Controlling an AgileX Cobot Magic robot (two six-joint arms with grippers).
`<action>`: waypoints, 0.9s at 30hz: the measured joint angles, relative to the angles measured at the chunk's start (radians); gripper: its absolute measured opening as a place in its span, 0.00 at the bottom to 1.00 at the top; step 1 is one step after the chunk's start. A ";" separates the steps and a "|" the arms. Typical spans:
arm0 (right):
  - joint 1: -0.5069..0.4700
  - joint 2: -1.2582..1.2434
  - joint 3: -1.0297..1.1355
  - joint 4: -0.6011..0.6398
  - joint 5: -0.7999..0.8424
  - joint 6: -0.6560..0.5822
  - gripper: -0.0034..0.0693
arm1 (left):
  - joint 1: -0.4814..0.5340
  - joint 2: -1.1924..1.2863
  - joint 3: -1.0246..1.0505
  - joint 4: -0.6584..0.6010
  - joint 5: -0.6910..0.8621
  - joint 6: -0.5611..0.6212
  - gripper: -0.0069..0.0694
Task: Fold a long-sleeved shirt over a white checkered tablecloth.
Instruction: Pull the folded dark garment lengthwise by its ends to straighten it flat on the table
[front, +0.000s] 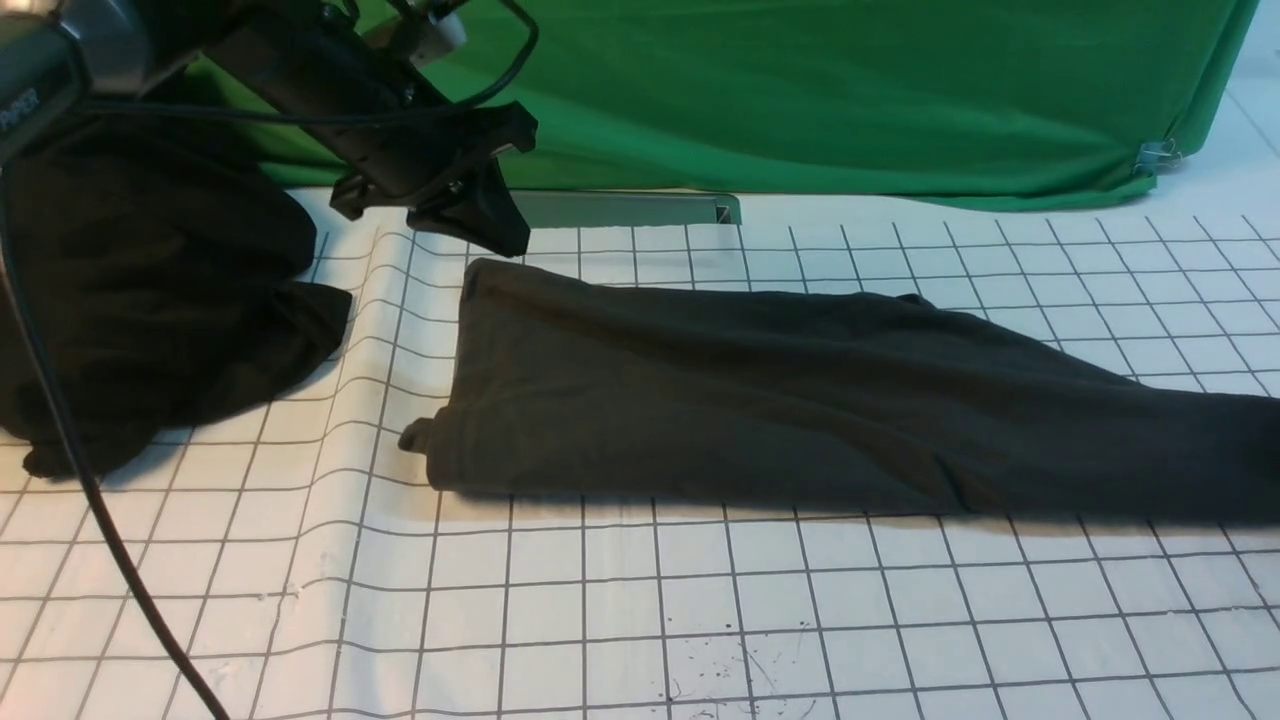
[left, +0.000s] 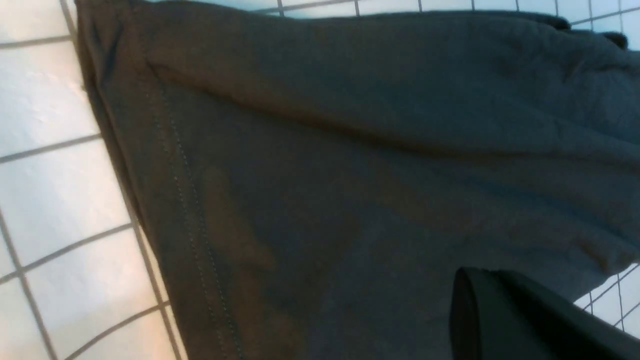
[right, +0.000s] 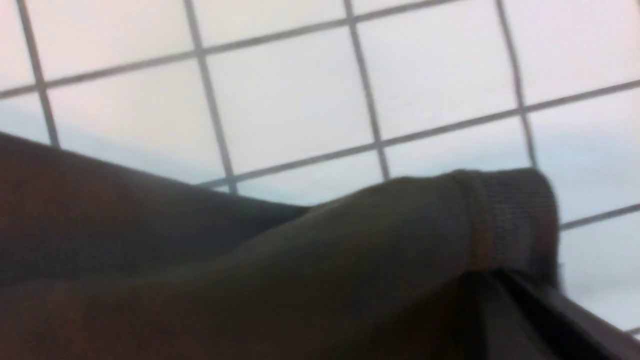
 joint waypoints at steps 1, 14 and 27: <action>-0.003 -0.006 -0.012 0.000 0.021 0.005 0.08 | 0.000 0.000 0.000 0.000 0.000 0.000 0.15; -0.017 -0.034 -0.123 0.000 0.373 0.043 0.66 | 0.000 0.000 0.000 0.022 -0.001 0.000 0.52; -0.017 0.107 -0.115 0.005 0.324 0.041 0.38 | 0.000 0.000 0.000 0.023 0.010 0.000 0.58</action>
